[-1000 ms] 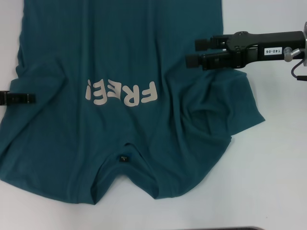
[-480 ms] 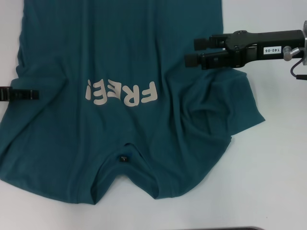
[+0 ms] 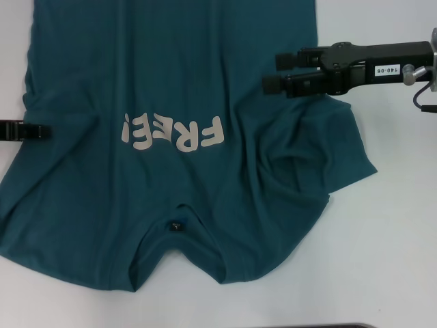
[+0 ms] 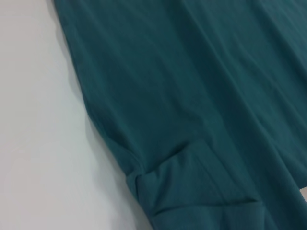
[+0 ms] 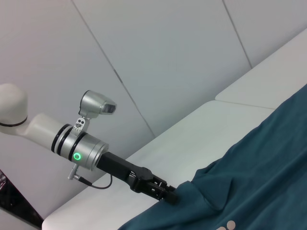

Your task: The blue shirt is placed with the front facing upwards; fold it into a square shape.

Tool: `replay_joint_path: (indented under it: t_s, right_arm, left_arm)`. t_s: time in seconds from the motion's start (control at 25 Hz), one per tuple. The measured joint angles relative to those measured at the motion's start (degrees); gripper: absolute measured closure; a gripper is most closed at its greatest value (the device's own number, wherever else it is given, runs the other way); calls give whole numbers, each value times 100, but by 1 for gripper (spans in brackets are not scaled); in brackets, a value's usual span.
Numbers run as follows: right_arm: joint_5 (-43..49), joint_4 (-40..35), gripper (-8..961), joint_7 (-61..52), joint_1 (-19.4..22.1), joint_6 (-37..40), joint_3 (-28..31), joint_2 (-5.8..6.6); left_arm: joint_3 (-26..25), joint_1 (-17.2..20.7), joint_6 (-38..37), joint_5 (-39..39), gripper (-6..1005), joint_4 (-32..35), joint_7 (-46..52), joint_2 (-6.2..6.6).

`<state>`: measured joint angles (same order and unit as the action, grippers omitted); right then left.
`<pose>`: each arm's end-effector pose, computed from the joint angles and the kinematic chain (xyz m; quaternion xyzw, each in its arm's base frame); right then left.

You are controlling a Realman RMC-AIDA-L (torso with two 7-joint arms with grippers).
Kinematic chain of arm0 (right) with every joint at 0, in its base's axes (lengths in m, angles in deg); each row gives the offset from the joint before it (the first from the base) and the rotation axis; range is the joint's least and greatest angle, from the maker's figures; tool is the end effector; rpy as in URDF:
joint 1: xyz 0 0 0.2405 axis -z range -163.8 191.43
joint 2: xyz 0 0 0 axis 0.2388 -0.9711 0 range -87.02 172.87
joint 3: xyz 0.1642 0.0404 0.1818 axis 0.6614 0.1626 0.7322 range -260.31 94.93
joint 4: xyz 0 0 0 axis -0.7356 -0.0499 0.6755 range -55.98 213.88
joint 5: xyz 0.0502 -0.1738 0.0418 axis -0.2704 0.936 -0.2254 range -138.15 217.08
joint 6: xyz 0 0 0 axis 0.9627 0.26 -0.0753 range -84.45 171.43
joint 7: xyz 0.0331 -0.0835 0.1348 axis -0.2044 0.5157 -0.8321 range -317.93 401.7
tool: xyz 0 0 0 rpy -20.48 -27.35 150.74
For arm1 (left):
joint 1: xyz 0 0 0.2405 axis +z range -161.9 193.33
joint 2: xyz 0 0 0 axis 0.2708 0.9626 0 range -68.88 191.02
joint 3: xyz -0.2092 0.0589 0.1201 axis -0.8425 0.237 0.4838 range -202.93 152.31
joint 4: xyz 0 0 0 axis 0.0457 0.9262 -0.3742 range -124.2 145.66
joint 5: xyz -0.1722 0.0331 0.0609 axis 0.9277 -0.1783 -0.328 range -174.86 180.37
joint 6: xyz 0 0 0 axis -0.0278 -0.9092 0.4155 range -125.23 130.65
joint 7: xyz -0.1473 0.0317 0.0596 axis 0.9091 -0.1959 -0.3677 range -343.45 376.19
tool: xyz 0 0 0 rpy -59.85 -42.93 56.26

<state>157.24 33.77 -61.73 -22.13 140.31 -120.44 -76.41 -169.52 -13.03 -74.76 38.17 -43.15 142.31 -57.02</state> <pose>0.1919 0.3275 0.0044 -0.9155 0.3124 0.2497 0.0438 -0.3209 0.3291 0.0392 -0.8034 -0.5357 -0.0330 0.2579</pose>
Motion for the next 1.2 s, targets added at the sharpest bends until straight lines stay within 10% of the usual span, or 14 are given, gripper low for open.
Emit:
replay_joint_path:
  t_s: [0.6,1.2]
  right_arm:
    - [0,12,28,0,-17,-33,3,0]
    - [0,23,28,0,-49,-33,-11,0]
  left_arm:
    - [-2,-55,-22,4,944,-16,3,36]
    - [-50,-6,-961,130,999,-435,-8,-116]
